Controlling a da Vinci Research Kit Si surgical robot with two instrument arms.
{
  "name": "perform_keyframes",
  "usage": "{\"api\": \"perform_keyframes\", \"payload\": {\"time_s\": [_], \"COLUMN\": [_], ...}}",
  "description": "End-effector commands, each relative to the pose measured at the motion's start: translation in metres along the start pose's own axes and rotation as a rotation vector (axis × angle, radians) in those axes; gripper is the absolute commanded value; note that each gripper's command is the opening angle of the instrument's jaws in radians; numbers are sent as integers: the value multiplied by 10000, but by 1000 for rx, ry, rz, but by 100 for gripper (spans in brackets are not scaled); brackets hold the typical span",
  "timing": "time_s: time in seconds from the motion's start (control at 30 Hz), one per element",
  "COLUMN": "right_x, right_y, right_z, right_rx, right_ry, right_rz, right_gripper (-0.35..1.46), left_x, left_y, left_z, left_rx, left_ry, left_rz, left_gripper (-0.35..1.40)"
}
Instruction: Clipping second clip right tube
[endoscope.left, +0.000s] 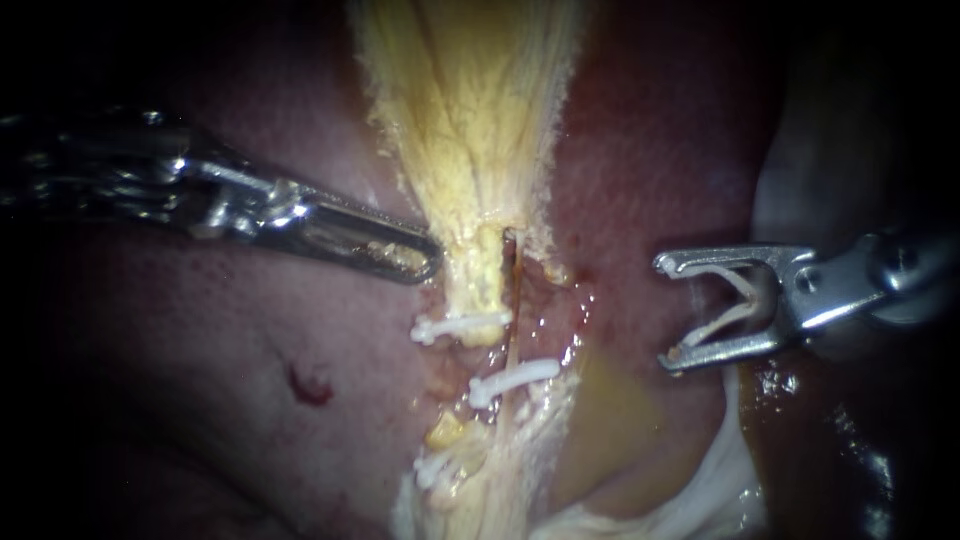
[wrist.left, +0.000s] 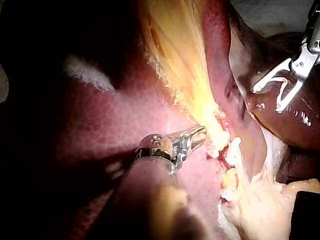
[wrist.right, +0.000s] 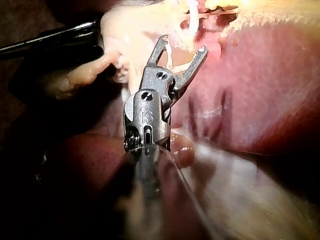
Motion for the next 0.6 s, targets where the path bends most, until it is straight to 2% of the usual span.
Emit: {"api": "perform_keyframes", "payload": {"time_s": [0.03,0.13,0.37,0.6], "right_x": [0,0,0,0], "right_y": [0,0,0,0], "right_z": [0,0,0,0], "right_rx": [0,0,0,0], "right_ry": [0,0,0,0], "right_rz": [0,0,0,0], "right_gripper": [50,50,50,50], "left_x": [-2,-7,-30,-46], "left_y": [-1,-2,-5,1], "left_z": [-4,-17,-65,-106], "left_rx": [3,11,-23,-29], "left_ry": [1,5,-11,-63], "left_rz": [0,-3,-16,-34], "left_gripper": [-35,-35,-35,-35]}}
